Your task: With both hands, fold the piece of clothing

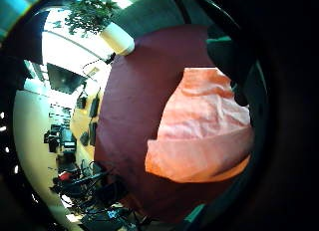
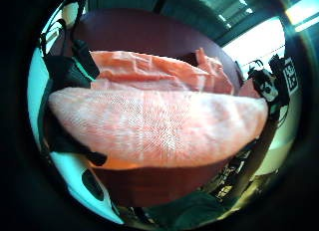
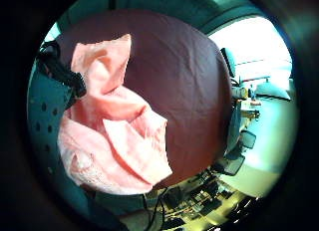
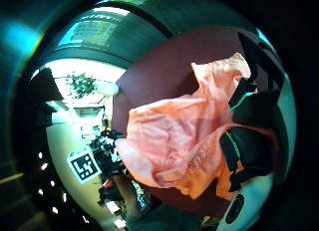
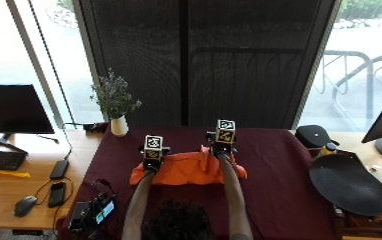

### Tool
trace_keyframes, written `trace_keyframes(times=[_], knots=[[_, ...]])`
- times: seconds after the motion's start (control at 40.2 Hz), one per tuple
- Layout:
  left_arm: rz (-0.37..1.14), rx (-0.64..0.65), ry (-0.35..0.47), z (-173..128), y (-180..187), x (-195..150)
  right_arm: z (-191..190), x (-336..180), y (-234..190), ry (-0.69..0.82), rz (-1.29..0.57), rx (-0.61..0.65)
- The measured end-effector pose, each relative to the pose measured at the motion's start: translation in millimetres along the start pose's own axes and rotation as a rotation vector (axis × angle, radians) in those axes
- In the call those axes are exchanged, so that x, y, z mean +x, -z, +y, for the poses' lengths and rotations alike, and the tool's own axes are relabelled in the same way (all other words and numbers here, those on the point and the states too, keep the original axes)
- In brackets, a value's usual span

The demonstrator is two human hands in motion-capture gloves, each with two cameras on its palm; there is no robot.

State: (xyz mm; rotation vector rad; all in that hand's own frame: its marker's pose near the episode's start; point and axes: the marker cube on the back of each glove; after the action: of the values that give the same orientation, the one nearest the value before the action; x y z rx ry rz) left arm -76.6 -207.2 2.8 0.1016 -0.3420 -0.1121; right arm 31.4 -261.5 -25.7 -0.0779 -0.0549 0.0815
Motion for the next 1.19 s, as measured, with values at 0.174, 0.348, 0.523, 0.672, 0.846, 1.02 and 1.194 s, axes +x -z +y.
trace_keyframes(times=[0.174, 0.348, 0.523, 0.672, 0.846, 1.02, 1.194], knots=[[-0.052, -0.068, -0.049, -13, -37, 28, -37, -6, -31, -0.041, 0.173, 0.039], [-0.020, -0.022, -0.001, -26, -55, 26, -42, 8, -43, -0.085, 0.210, 0.106], [0.127, 0.087, 0.044, -22, -38, 23, -31, 30, -22, -0.068, 0.144, 0.317], [0.101, 0.126, 0.045, -5, -21, 16, -6, 52, -3, -0.076, -0.002, 0.436], [0.107, 0.193, -0.023, -4, -15, 32, 77, 107, -36, -0.257, -0.350, 0.070], [0.057, 0.027, -0.056, 6, -47, 47, 122, 152, -67, -0.489, -0.152, -0.028], [0.306, -0.344, -0.066, 41, -66, 79, 117, 142, -80, -0.479, -0.280, -0.044]])
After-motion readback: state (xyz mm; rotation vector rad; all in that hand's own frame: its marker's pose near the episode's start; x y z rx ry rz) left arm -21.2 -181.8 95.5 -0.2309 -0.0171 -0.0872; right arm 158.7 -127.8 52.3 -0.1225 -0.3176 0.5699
